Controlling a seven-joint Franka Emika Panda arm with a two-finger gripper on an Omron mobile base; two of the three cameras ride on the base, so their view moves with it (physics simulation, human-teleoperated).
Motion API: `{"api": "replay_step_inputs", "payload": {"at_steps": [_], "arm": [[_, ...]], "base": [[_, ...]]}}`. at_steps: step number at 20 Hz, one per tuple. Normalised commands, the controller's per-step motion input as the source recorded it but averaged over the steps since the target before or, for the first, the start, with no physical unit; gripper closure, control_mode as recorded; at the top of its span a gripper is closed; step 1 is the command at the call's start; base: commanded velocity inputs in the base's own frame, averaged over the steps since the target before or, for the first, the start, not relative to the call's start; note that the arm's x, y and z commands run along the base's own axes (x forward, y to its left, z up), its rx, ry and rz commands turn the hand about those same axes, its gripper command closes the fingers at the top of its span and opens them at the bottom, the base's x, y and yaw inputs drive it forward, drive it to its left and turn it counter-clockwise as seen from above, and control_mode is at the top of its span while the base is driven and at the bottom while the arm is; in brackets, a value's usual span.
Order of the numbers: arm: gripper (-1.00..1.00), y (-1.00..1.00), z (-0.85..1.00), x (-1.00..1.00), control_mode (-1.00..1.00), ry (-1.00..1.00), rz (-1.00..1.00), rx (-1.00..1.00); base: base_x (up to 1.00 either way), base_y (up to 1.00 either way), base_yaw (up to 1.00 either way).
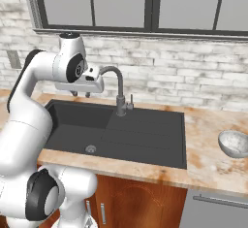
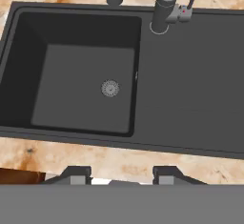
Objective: Rinse each bowl for a few seconds and place them down in the sink or on the counter.
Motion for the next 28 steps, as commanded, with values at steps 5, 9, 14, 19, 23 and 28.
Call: {"api": "replay_step_inputs", "payload": {"at_steps": [5, 9, 14, 19, 23, 28], "arm": [[-1.00, 0.00, 0.00, -0.10, -1.00, -0.04, 0.00, 0.00], [-1.00, -0.06, 0.00, -0.21, -1.00, -0.07, 0.00, 0.00], [-1.00, -0.21, 0.00, -0.21, -1.00, -0.11, 0.00, 0.00], [-1.00, -0.24, 0.00, -0.14, -1.00, -0.11, 0.01, 0.00], [-1.00, -0.26, 0.00, -0.09, -1.00, -0.11, 0.02, 0.00], [-1.00, -0.31, 0.00, -0.02, -1.00, -0.10, 0.04, 0.00]], "base": [[0.00, 0.00, 0.00], [0.00, 0.00, 0.00], [0.00, 0.00, 0.00], [0.00, 0.00, 0.00], [0.00, 0.00, 0.00], [0.00, 0.00, 0.00]]}}
